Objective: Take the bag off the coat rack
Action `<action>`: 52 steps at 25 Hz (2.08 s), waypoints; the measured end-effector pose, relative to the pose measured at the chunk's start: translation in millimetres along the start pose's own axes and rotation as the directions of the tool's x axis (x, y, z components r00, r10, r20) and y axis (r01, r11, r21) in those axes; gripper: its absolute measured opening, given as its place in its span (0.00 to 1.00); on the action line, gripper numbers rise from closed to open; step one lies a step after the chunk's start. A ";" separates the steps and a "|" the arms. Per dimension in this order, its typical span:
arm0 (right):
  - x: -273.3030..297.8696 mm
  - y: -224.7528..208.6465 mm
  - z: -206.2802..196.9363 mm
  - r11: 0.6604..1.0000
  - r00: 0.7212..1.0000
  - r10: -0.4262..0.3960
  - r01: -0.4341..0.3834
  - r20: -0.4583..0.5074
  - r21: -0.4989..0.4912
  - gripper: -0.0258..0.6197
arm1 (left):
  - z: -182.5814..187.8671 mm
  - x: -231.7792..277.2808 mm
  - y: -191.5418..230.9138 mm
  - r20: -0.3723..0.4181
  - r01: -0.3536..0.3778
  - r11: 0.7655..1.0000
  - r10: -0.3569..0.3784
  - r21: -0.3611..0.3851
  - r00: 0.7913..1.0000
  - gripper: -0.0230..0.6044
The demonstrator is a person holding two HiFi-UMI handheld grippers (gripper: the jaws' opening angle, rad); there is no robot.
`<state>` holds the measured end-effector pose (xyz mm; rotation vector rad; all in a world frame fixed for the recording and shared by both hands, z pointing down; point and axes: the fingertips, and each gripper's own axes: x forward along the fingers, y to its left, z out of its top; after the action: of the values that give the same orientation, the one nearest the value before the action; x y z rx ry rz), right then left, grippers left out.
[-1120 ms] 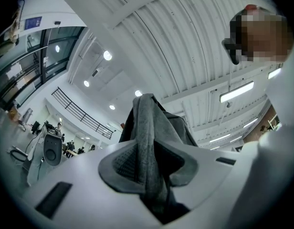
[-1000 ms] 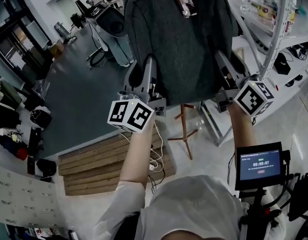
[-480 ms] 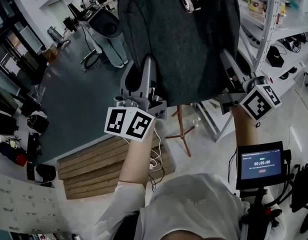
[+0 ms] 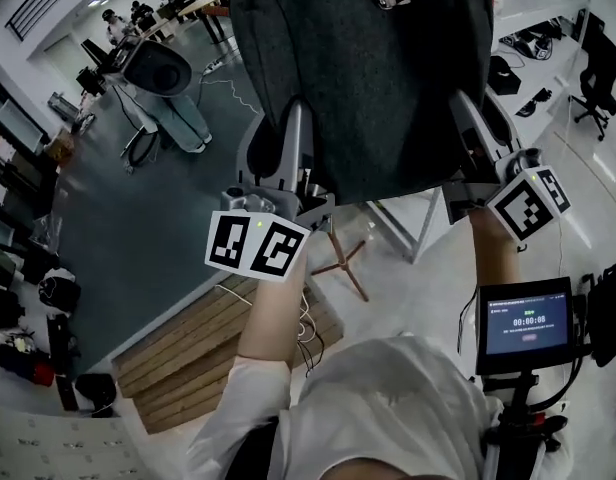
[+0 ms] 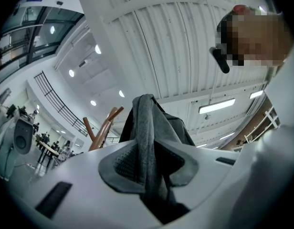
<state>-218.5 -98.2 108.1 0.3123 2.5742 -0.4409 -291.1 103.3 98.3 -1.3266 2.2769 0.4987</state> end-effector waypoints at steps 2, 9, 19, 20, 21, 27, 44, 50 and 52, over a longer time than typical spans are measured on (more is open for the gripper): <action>-16.2 -21.0 0.1 0.998 0.998 -0.054 0.054 0.009 -0.018 0.30 | -24.2 13.9 -7.7 -0.017 0.048 0.998 -0.048 -0.037 0.999 0.19; -70.6 -86.9 4.4 0.963 0.967 -0.253 0.255 0.040 -0.086 0.30 | -106.6 62.2 -37.2 -0.068 0.197 0.963 -0.212 -0.185 0.975 0.19; -225.3 -102.7 64.1 0.805 0.816 -0.570 0.578 0.096 -0.133 0.30 | -174.4 80.7 -175.9 -0.162 0.375 0.819 -0.481 -0.435 0.862 0.19; -236.5 -108.3 62.0 0.785 0.796 -0.598 0.606 0.098 -0.129 0.30 | -187.0 82.9 -183.5 -0.174 0.383 0.803 -0.503 -0.457 0.847 0.19; -246.5 -114.5 59.8 0.767 0.777 -0.621 0.629 0.099 -0.124 0.30 | -199.0 85.3 -190.3 -0.185 0.389 0.790 -0.521 -0.475 0.833 0.19; -308.9 -138.8 47.2 0.672 0.679 -0.726 0.734 0.110 -0.098 0.30 | -259.1 83.0 -235.2 -0.235 0.409 0.722 -0.611 -0.559 0.756 0.19; -400.2 -148.8 -1.7 0.520 0.521 -0.852 0.853 0.055 -0.029 0.29 | -333.6 37.2 -281.9 -0.355 0.366 0.674 -0.685 -0.642 0.636 0.19; -401.9 -148.2 -11.1 0.523 0.522 -0.852 0.852 0.038 0.000 0.28 | -334.7 31.5 -277.8 -0.375 0.357 0.679 -0.684 -0.641 0.626 0.19; -400.6 -148.0 -13.8 0.522 0.522 -0.853 0.853 0.026 0.003 0.28 | -336.1 29.4 -275.3 -0.381 0.348 0.683 -0.679 -0.643 0.628 0.19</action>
<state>69.8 -283.7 363.0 -1.0493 2.5236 -0.7502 -129.8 -221.6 339.2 -2.6810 2.0416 0.5399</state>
